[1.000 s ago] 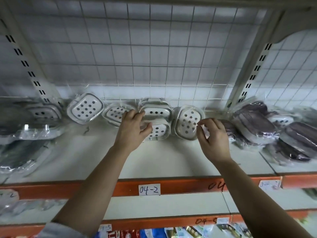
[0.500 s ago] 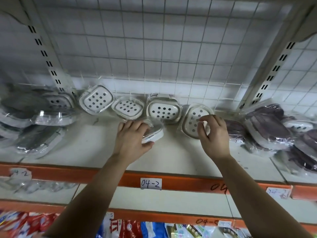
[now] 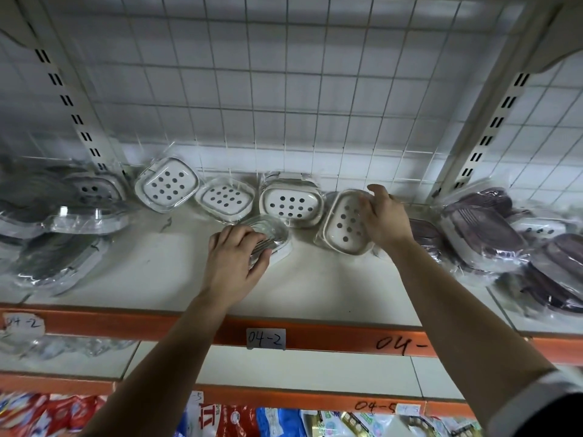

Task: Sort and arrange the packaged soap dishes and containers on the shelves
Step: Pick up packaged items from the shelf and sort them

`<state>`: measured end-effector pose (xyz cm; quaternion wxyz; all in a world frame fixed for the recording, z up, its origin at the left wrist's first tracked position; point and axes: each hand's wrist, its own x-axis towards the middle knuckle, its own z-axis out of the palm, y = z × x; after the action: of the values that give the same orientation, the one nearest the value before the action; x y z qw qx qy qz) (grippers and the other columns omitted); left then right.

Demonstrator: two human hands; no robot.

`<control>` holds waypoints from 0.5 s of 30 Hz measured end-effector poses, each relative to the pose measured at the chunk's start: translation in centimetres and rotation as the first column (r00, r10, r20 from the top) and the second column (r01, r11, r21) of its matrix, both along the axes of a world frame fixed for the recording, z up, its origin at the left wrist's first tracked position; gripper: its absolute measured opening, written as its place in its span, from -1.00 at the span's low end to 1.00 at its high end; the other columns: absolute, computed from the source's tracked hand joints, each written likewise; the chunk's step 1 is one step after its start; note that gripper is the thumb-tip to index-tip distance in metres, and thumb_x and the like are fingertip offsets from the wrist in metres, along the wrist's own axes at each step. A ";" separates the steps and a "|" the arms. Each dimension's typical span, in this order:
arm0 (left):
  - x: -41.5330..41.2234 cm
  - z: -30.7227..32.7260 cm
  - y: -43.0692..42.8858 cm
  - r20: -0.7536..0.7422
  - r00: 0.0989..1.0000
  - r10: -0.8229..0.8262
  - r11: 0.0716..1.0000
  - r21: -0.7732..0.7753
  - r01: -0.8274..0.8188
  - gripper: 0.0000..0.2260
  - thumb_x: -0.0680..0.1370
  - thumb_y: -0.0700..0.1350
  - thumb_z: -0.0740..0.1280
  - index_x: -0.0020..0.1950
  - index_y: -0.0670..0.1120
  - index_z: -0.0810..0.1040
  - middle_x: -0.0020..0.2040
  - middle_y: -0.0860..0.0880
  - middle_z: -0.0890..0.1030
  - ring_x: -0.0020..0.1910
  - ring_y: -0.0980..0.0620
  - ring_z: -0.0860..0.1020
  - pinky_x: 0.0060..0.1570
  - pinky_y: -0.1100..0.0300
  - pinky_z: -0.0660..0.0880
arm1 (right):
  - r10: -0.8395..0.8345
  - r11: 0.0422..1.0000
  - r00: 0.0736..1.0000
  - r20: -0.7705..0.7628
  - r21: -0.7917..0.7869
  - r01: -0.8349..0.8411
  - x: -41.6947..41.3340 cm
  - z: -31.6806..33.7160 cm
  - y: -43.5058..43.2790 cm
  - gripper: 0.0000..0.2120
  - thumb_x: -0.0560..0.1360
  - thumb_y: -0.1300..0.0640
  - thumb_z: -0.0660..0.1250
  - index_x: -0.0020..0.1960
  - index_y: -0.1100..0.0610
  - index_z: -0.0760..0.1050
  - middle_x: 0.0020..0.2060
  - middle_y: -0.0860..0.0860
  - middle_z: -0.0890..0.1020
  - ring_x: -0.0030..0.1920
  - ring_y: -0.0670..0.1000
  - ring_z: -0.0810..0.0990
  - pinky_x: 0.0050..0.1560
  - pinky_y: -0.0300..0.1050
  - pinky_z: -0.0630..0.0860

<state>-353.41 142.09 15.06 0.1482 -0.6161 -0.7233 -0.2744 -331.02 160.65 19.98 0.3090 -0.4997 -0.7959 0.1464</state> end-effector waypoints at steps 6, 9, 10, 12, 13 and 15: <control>0.1 0.2 0.0 0.032 0.999 0.002 1.000 -0.028 -0.001 -0.59 0.54 0.12 0.15 0.10 -0.11 0.64 0.03 -0.07 0.56 0.05 -0.13 0.52 0.06 0.01 0.32 | -0.013 0.999 0.998 -0.059 -0.048 0.010 0.4 -0.3 -0.1 -0.71 0.64 0.07 0.18 0.16 0.26 0.53 0.02 0.25 0.55 0.03 0.26 0.53 0.01 -0.03 0.39; 0.2 0.2 -0.1 0.043 0.999 0.005 0.999 -0.032 -0.004 -0.58 0.54 0.13 0.14 0.10 -0.10 0.63 0.03 -0.07 0.56 0.05 -0.13 0.52 0.07 0.01 0.31 | -0.008 1.000 0.995 -0.094 0.002 0.008 0.6 -0.6 -0.6 -0.74 0.62 0.11 0.22 0.11 0.28 0.57 -0.04 0.25 0.56 -0.03 0.26 0.54 -0.10 -0.10 0.32; 0.2 0.2 -0.1 0.043 0.999 0.004 0.999 -0.034 -0.003 -0.58 0.54 0.13 0.14 0.10 -0.10 0.63 0.03 -0.06 0.56 0.05 -0.13 0.52 0.07 0.01 0.31 | -0.007 1.000 0.994 -0.108 0.016 0.009 0.6 -0.7 -0.8 -0.75 0.62 0.11 0.23 0.10 0.27 0.57 -0.04 0.24 0.55 -0.05 0.25 0.54 -0.13 -0.13 0.30; 0.2 0.2 -0.1 0.045 0.999 0.003 1.000 -0.031 -0.002 -0.59 0.54 0.13 0.14 0.10 -0.10 0.63 0.03 -0.06 0.56 0.05 -0.13 0.52 0.06 0.01 0.31 | -0.001 0.999 0.992 -0.128 0.048 0.007 0.6 -0.7 -1.1 -0.75 0.62 0.09 0.24 0.09 0.26 0.57 -0.01 0.21 0.54 -0.07 0.22 0.53 -0.13 -0.16 0.29; 0.2 0.2 -0.1 0.048 0.999 0.003 1.000 -0.025 -0.002 -0.59 0.54 0.13 0.14 0.09 -0.10 0.63 0.02 -0.06 0.56 0.04 -0.13 0.52 0.06 0.01 0.31 | -0.001 0.998 0.989 -0.145 0.068 0.011 0.6 -0.7 -1.3 -0.76 0.62 0.10 0.24 0.08 0.26 0.57 0.01 0.20 0.52 -0.07 0.21 0.53 -0.12 -0.17 0.30; 0.2 0.2 -0.1 0.051 0.999 0.007 1.000 -0.017 -0.006 -0.60 0.54 0.13 0.15 0.08 -0.10 0.64 0.03 -0.05 0.56 0.05 -0.12 0.52 0.07 0.02 0.29 | 0.001 0.992 0.976 -0.217 0.126 0.027 0.6 -0.5 -1.9 -0.79 0.62 0.13 0.25 0.07 0.27 0.56 0.01 0.21 0.51 -0.05 0.21 0.52 -0.10 -0.21 0.28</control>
<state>-353.23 142.00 15.29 0.1253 -0.6077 -0.7311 -0.2837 -330.47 158.79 19.48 0.4260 -0.4651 -0.7620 0.1464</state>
